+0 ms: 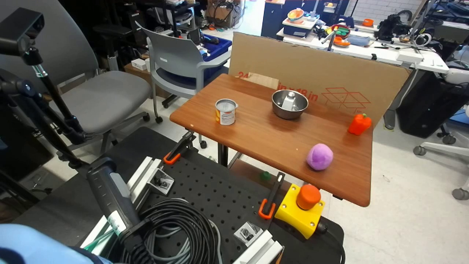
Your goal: Move the orange object slightly backward to the left
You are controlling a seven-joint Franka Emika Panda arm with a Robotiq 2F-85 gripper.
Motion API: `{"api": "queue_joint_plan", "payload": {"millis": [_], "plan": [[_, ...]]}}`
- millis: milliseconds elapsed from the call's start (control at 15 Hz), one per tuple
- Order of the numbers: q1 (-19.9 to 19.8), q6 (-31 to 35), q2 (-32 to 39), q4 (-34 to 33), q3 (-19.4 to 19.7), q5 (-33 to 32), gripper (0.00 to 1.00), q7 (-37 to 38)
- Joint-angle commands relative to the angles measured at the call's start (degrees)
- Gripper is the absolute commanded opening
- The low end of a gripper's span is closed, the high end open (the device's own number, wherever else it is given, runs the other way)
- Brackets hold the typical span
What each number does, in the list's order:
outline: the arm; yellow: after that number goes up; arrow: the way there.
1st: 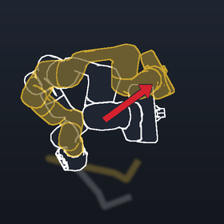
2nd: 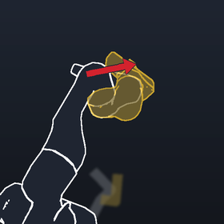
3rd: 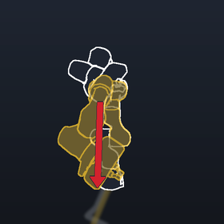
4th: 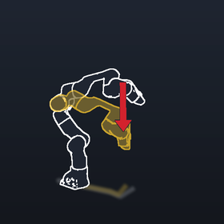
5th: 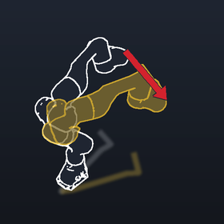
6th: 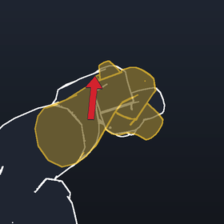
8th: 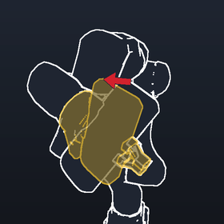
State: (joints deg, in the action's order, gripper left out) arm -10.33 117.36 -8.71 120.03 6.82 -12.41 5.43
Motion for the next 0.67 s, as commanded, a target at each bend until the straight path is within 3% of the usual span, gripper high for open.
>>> {"api": "queue_joint_plan", "payload": {"millis": [0, 600], "plan": [[-0.47, 3.47, 12.21, -5.53, 1.63, 0.44, 1.0, 4.18], [-0.62, 3.21, 35.94, -21.17, 4.87, 4.71, 1.0, 9.59]]}}
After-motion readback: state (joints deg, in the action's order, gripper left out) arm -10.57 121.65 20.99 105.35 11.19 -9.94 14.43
